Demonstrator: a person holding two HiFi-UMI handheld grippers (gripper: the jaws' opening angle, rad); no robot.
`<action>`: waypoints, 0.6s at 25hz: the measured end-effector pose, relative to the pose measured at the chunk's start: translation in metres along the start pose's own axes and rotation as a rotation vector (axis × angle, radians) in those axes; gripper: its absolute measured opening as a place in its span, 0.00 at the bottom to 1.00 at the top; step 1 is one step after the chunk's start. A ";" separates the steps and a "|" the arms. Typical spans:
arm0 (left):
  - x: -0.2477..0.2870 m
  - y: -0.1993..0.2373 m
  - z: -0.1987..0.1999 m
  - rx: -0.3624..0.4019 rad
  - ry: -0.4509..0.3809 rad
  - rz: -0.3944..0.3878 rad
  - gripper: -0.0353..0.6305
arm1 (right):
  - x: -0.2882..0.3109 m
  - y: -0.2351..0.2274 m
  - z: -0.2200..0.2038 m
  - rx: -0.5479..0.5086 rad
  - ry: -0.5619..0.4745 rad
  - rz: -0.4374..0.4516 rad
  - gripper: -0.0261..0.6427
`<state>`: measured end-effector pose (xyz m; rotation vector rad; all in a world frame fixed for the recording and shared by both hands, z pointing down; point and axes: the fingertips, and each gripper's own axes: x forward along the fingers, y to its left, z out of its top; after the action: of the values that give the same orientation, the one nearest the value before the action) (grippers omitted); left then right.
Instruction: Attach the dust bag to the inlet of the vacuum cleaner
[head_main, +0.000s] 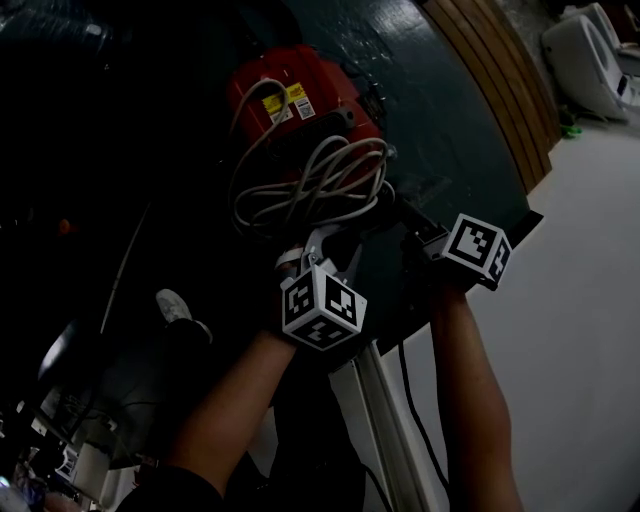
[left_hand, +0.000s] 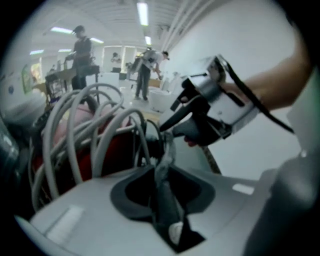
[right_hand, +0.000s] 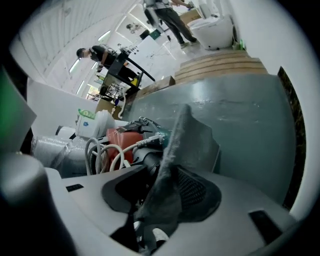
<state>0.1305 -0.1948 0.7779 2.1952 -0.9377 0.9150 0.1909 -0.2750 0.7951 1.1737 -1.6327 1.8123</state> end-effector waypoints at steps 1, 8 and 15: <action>-0.003 -0.001 0.000 -0.052 -0.025 -0.029 0.22 | -0.002 0.001 0.000 -0.027 -0.025 -0.003 0.32; -0.051 -0.002 0.012 -0.280 -0.140 -0.055 0.05 | -0.062 0.002 -0.007 -0.129 -0.247 -0.052 0.04; -0.119 -0.011 0.050 -0.249 -0.194 -0.021 0.05 | -0.137 0.035 -0.050 -0.458 -0.446 -0.217 0.03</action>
<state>0.0954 -0.1782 0.6541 2.0996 -1.0557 0.5488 0.2237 -0.2046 0.6663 1.5243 -1.9301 1.0097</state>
